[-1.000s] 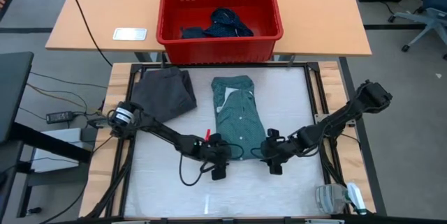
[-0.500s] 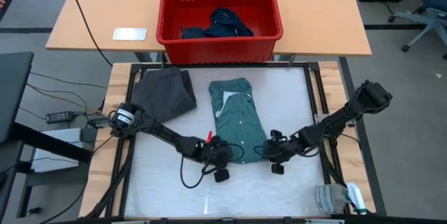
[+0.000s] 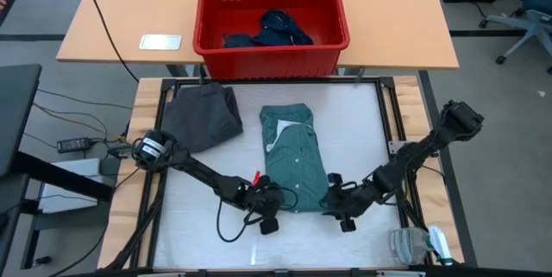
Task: Fold laundry
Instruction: Fold the dark green polo
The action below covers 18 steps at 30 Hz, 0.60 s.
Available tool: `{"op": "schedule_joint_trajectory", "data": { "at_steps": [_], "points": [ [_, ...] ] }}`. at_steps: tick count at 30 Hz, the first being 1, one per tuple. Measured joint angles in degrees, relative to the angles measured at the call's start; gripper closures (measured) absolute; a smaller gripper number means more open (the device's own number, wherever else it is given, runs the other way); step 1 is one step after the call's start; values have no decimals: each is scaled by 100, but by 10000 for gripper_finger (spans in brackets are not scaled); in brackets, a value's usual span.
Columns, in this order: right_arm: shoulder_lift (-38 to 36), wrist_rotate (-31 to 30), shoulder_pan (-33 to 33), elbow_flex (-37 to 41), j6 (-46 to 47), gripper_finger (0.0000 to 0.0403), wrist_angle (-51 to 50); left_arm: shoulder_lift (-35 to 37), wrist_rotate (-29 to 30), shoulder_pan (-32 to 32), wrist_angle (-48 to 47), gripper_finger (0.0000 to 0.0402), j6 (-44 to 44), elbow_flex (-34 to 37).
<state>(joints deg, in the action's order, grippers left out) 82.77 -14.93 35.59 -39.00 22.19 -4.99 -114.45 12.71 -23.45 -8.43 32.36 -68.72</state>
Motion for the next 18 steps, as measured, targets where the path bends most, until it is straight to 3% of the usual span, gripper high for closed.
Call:
{"op": "schedule_joint_trajectory", "data": {
  "at_steps": [5, 9, 13, 18],
  "points": [
    [751, -71, 158, -68, -92, 133, 329, 2, 2, -56, -50, 343, -55, 1],
    [1448, -338, 225, -323, 260, 132, 111, 4, -3, -67, -79, 343, -58, 2],
    [1796, -538, 215, -680, 1033, 189, -495, 4, -2, -104, -94, 353, -107, 3],
    [1676, -165, 122, -1180, 1373, 343, -1475, 122, -546, -216, -205, 393, -41, -78]
  ]
}}
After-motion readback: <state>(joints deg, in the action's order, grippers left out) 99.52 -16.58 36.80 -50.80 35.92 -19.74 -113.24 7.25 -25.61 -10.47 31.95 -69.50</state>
